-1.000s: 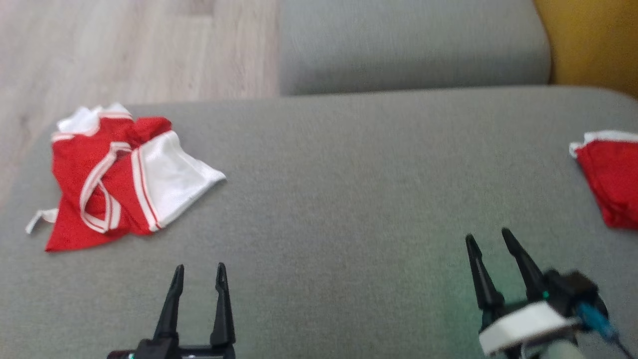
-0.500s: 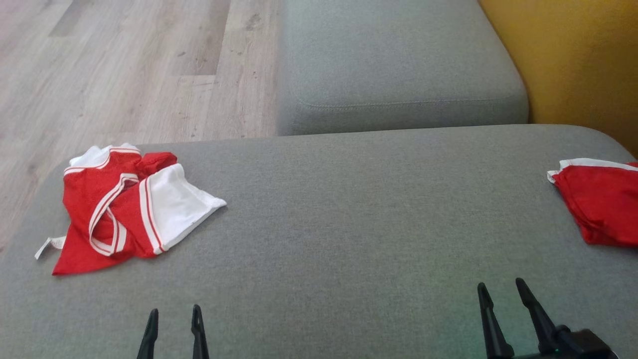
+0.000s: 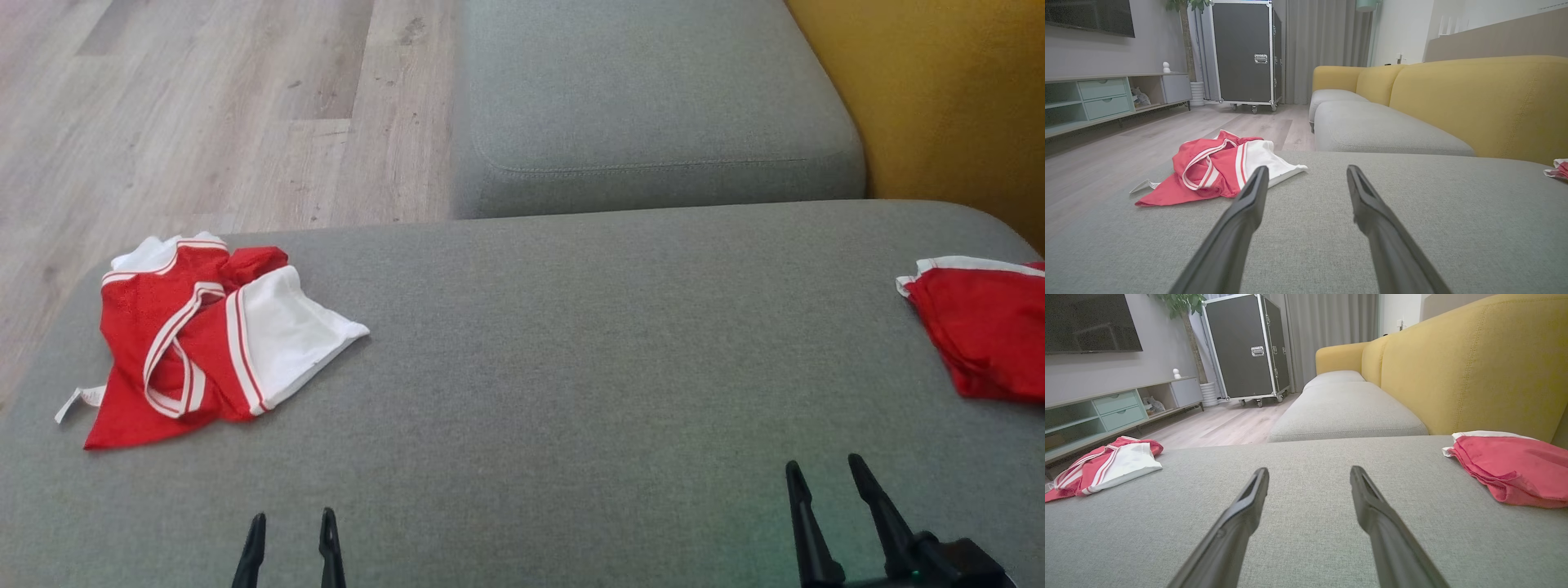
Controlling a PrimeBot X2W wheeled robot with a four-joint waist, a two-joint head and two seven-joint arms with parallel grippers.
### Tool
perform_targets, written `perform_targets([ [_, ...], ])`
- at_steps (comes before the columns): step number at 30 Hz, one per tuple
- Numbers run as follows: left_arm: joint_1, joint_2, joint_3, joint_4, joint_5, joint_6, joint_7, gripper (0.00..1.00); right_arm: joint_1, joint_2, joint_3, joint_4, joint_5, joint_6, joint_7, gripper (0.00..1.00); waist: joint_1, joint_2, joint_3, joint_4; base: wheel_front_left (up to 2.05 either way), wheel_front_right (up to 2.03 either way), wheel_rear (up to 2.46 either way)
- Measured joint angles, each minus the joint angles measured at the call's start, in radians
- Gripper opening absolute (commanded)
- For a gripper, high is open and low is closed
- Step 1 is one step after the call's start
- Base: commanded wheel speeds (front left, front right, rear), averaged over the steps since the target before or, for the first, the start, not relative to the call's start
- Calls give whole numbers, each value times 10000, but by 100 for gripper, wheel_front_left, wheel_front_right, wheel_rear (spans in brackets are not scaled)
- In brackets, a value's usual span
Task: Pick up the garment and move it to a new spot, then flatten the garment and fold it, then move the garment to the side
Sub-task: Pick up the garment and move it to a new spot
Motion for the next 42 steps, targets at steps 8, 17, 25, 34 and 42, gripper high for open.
perform_targets([
  [8,-23,0,8,123,29,-6,2,100,123,8,-96,19,0,0,0,100,0,0,-45,468,0,0,0],
  [17,-29,6,288,67,326,-10,2,100,121,203,-104,52,109,0,0,100,0,0,14,2061,0,0,0],
  [25,3,10,688,-150,395,81,0,100,30,228,67,136,113,0,0,100,-1,0,204,3770,0,0,0],
  [34,-12,6,963,-439,213,263,2,100,-375,194,199,213,111,0,0,100,1,0,734,4399,0,0,0],
  [42,-1657,23,1551,-1012,370,98,0,100,-388,-690,-107,-257,-236,0,0,100,1,0,1529,4502,0,0,0],
])
